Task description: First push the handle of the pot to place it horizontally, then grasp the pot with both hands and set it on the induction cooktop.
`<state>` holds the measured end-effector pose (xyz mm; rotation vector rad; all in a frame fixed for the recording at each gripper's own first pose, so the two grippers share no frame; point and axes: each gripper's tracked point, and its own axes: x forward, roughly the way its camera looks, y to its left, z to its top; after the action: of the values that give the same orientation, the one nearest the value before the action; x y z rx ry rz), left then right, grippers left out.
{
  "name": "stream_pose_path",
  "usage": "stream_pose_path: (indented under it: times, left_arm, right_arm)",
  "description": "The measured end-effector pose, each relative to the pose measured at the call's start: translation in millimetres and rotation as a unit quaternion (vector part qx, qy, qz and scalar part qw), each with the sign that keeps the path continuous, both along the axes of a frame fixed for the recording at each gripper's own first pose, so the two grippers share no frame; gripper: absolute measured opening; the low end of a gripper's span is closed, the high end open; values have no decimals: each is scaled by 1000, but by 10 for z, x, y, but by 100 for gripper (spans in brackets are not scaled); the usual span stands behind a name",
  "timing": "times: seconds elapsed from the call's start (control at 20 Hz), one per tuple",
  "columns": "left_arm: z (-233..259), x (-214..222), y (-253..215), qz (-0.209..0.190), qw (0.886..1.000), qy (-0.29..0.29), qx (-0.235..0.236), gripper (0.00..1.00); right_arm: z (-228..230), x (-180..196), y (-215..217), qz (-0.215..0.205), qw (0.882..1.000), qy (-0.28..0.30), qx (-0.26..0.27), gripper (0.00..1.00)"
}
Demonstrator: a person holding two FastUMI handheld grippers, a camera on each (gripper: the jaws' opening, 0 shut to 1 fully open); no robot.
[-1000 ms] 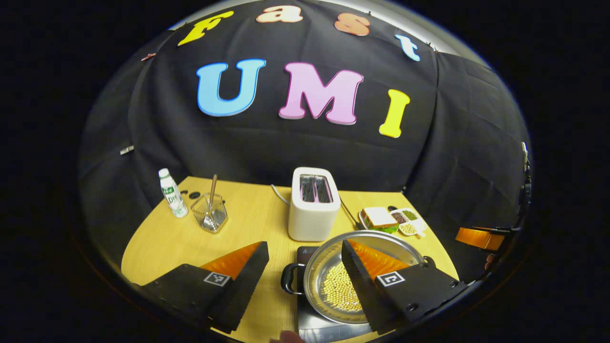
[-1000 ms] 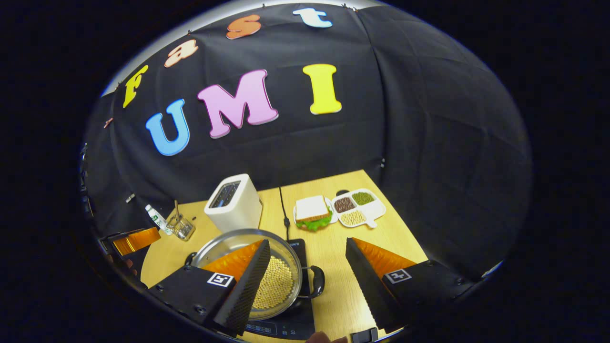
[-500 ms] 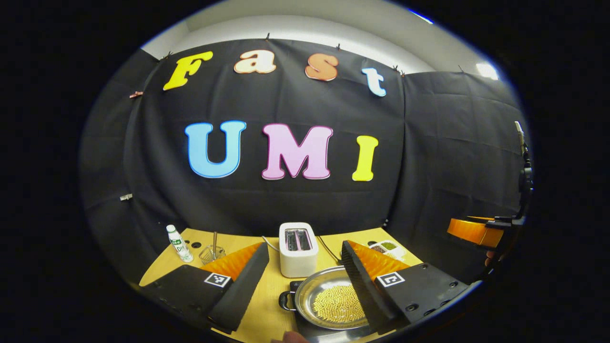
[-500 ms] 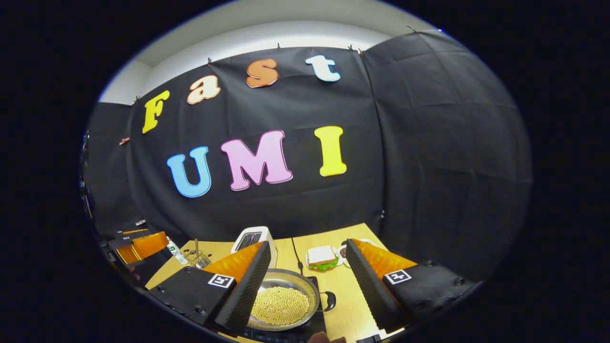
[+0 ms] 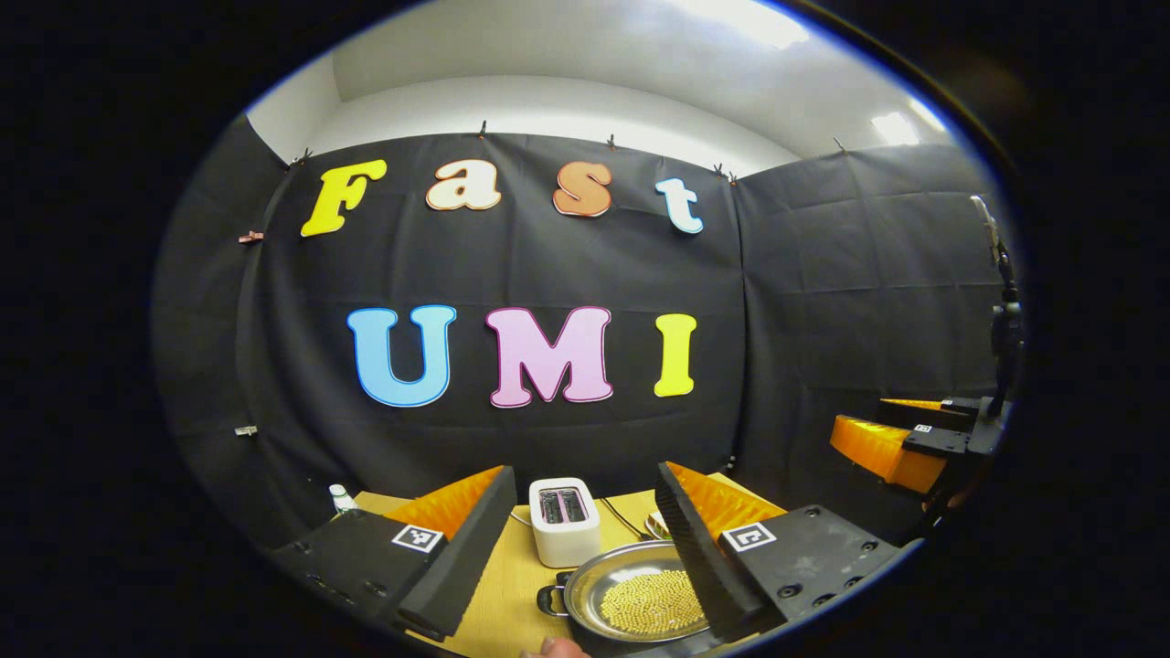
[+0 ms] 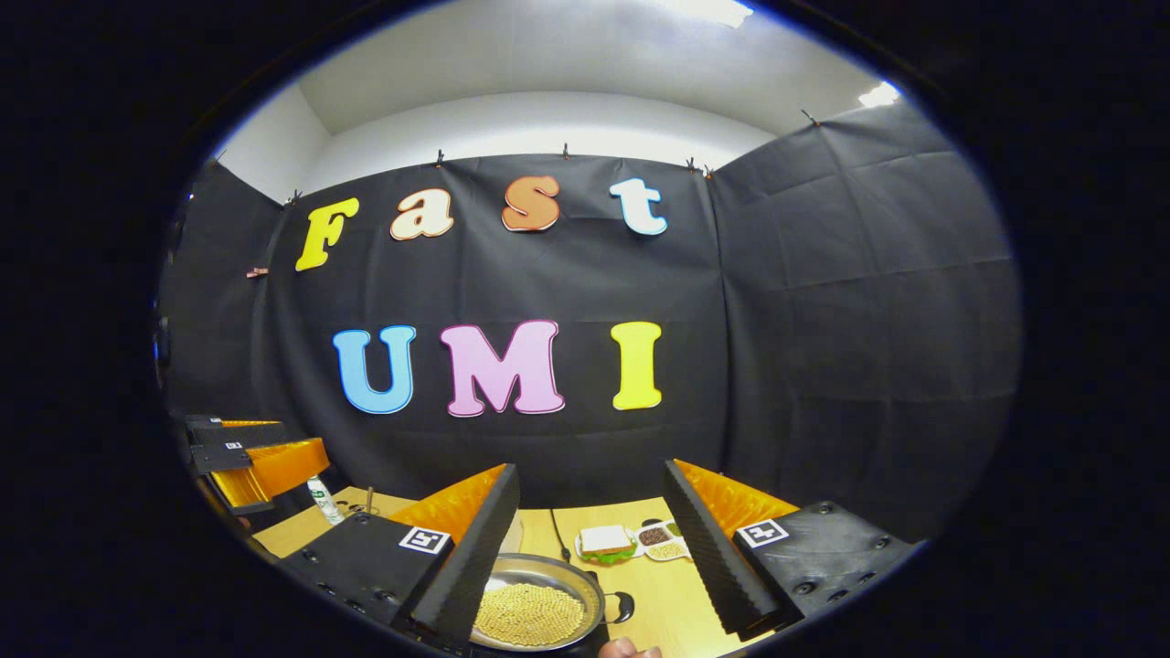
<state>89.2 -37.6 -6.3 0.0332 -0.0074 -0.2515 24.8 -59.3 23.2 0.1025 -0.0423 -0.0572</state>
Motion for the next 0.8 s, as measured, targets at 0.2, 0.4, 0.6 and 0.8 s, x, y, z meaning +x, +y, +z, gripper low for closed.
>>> stream_pose_path:
  times: [0.2, 0.4, 0.6, 0.8]
  left_arm:
    - [40, -49, -17, -3, 1000, -8, -7, 95]
    - [14, -58, 15, 4, 1000, -4, -18, 95]
    - [-26, -37, 25, 6, 1000, 3, -21, 95]
    - [-54, -30, 23, 6, 1000, 10, -25, 95]
  right_arm:
    - [37, -11, -35, -7, 1000, -14, -2, 98]
    - [-34, 11, -76, -11, 1000, -5, -1, 98]
    - [-96, 17, -52, -8, 1000, 6, -1, 98]
    - [-125, 23, -77, -11, 1000, 9, 0, 98]
